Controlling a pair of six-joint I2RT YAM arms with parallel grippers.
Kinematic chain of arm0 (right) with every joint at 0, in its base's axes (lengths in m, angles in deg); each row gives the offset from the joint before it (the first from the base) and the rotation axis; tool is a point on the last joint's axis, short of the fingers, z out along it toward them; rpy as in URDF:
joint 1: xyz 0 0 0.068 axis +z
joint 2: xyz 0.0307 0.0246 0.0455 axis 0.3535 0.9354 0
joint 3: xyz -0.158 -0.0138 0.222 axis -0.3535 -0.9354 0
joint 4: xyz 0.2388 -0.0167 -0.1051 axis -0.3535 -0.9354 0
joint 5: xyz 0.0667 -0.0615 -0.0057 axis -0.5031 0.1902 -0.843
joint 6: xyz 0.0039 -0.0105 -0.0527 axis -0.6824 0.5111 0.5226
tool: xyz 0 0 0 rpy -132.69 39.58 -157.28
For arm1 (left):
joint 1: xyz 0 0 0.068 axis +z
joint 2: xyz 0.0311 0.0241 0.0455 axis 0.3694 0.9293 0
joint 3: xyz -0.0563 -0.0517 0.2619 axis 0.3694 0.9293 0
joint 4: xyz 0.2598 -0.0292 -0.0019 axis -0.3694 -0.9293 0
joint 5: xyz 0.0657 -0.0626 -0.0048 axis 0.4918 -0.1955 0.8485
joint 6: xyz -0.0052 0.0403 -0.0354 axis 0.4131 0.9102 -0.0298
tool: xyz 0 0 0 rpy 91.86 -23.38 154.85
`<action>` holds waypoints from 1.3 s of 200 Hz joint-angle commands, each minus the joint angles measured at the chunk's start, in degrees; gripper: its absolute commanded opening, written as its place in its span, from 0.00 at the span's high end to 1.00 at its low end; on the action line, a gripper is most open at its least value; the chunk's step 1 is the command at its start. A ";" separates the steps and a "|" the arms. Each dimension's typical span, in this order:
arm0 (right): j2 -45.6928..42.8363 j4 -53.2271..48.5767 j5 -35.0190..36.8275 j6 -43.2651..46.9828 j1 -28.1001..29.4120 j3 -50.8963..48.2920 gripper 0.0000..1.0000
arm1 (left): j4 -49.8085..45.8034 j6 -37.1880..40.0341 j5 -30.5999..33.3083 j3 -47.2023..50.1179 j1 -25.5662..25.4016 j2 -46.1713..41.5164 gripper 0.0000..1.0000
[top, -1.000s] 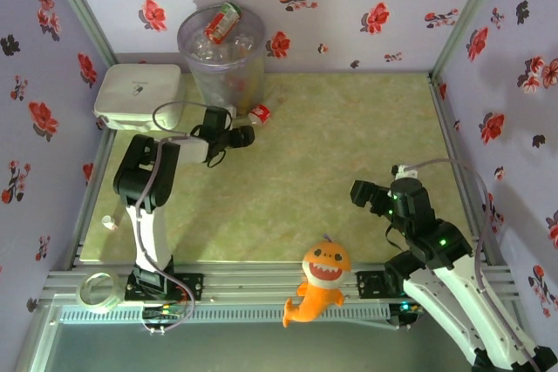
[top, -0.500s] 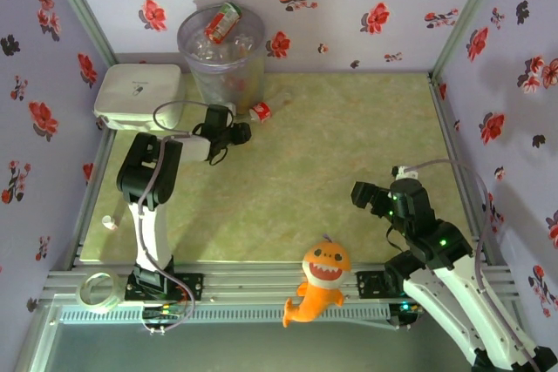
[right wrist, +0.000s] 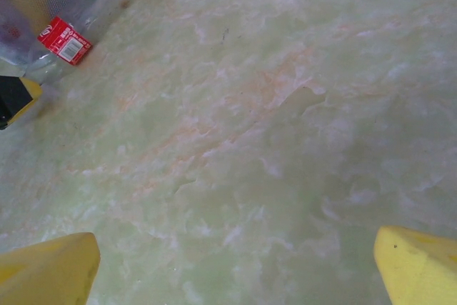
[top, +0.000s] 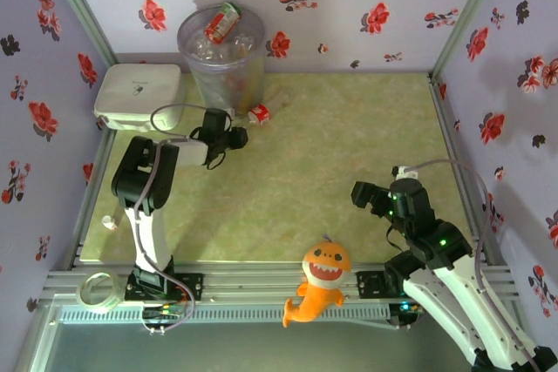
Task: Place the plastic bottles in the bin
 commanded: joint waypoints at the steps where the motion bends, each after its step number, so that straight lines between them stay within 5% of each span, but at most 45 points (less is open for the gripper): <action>1: 0.62 1.66 0.69 -0.66 -0.17 -0.42 0.01 | 1.13 1.52 -0.48 1.60 -1.14 -3.30 0.68; 67: 2.04 3.12 0.84 0.20 -0.17 -0.35 0.01 | 1.41 0.73 3.00 18.16 -6.57 -18.40 0.69; 128: 6.64 7.31 -0.45 0.73 -0.13 -0.80 0.01 | -11.37 0.77 7.76 30.38 -10.58 -37.69 0.67; 165: 8.78 7.70 -0.54 0.53 -0.17 -0.19 0.01 | -25.17 0.85 8.91 27.55 -11.06 -48.08 0.32; 193: 14.25 6.26 -3.18 0.21 0.15 2.34 0.03 | -31.19 -9.10 8.72 22.91 -13.93 -50.45 0.06; 260: 16.41 5.83 -1.63 -1.69 2.90 2.57 0.08 | -38.48 -29.19 12.70 14.87 -32.09 -40.77 0.00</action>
